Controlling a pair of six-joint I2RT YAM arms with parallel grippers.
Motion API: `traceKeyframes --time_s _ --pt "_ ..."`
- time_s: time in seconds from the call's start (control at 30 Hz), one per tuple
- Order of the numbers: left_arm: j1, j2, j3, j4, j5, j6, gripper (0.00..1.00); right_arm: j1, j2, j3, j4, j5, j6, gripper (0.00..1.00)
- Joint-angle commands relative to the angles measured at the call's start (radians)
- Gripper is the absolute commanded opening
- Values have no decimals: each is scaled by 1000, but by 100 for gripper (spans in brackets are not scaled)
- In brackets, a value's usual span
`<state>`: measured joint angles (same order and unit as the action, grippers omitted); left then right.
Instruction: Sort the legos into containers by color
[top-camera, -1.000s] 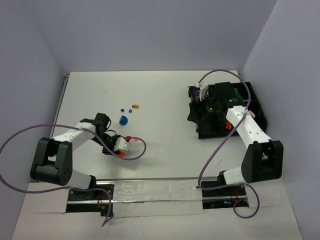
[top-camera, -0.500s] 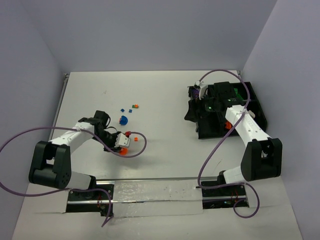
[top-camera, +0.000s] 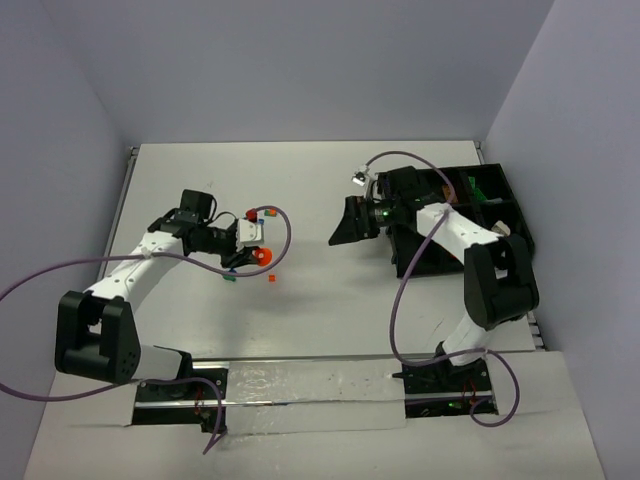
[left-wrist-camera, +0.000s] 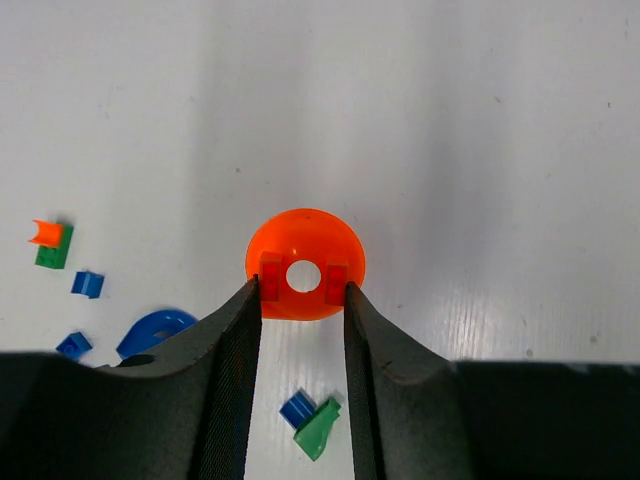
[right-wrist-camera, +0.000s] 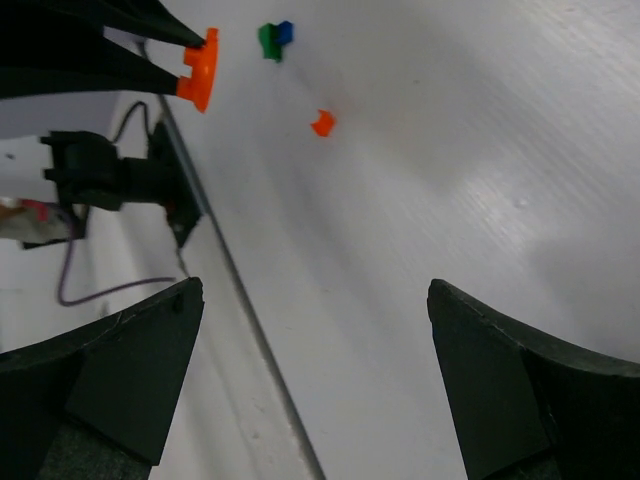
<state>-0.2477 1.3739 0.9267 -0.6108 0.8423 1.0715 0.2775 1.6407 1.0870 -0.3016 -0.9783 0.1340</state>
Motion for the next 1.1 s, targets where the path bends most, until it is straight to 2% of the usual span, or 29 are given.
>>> traceKeyframes --time_s 0.0,0.03,0.13,0.37,0.6,0.87,1.07 --pt "-14 -33 14 123 57 -142 22 47 61 35 313 -125 356 100" --pt "-20 -41 7 147 45 -164 22 57 90 25 438 -145 478 100" --pt "-28 -52 -5 183 32 -207 22 80 150 21 643 -160 668 100" --pt "-55 -76 -20 255 38 -312 21 162 302 53 993 -175 985 95" --pt "-71 -87 -35 295 37 -360 21 219 350 97 1018 -168 1013 90" --pt "-79 -88 -43 321 35 -384 20 265 371 74 1076 -173 1040 66" --pt "-79 -82 -47 356 42 -414 20 299 388 64 1087 -178 1043 65"
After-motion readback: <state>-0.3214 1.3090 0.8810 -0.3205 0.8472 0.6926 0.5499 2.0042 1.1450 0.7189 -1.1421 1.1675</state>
